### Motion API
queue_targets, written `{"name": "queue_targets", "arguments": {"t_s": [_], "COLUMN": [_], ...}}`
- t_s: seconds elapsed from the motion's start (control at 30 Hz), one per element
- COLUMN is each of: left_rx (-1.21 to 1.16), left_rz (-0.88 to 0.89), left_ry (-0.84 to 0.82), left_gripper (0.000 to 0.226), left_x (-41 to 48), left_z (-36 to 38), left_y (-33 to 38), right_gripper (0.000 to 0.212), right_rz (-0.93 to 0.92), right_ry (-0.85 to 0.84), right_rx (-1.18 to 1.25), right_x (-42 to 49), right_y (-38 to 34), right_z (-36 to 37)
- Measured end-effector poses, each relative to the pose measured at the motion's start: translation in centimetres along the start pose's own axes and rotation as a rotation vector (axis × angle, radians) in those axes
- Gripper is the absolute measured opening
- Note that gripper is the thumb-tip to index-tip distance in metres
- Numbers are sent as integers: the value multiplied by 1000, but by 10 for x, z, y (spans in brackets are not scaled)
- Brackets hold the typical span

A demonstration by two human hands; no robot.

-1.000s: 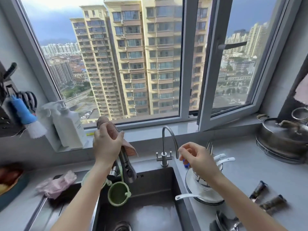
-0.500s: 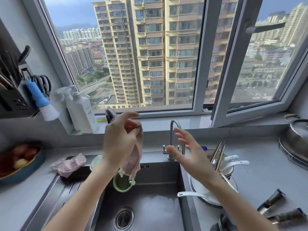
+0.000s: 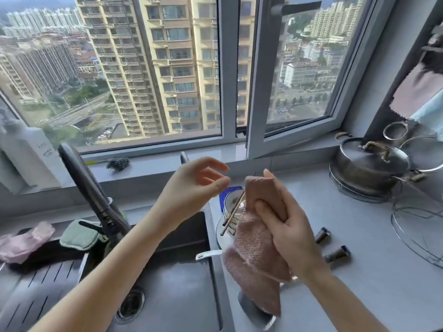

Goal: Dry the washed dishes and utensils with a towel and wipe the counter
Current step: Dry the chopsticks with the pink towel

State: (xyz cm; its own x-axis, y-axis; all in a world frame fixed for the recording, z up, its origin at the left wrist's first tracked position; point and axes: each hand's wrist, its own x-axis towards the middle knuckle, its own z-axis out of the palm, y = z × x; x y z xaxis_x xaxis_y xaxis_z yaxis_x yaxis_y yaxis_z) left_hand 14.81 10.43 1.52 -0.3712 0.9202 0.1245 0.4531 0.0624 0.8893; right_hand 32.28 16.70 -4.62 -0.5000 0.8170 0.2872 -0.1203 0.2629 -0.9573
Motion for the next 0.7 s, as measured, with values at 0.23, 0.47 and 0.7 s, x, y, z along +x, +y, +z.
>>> {"name": "queue_targets", "arguments": {"t_s": [0.23, 0.47, 0.7], "left_rx": [563, 495, 475], "left_rz": [-301, -422, -392], "left_ry": [-54, -64, 15], "left_gripper": [35, 29, 17], "left_x": [44, 56, 51], "left_z": [76, 109, 110], "left_y": [-101, -121, -126], "right_gripper": [47, 33, 30], "right_rz": [5, 30, 80], "right_ry": [259, 300, 297], "right_rx": [-151, -189, -187], "right_x": [1, 6, 8], "right_y": [-8, 0, 11], "right_z": [-77, -96, -100]}}
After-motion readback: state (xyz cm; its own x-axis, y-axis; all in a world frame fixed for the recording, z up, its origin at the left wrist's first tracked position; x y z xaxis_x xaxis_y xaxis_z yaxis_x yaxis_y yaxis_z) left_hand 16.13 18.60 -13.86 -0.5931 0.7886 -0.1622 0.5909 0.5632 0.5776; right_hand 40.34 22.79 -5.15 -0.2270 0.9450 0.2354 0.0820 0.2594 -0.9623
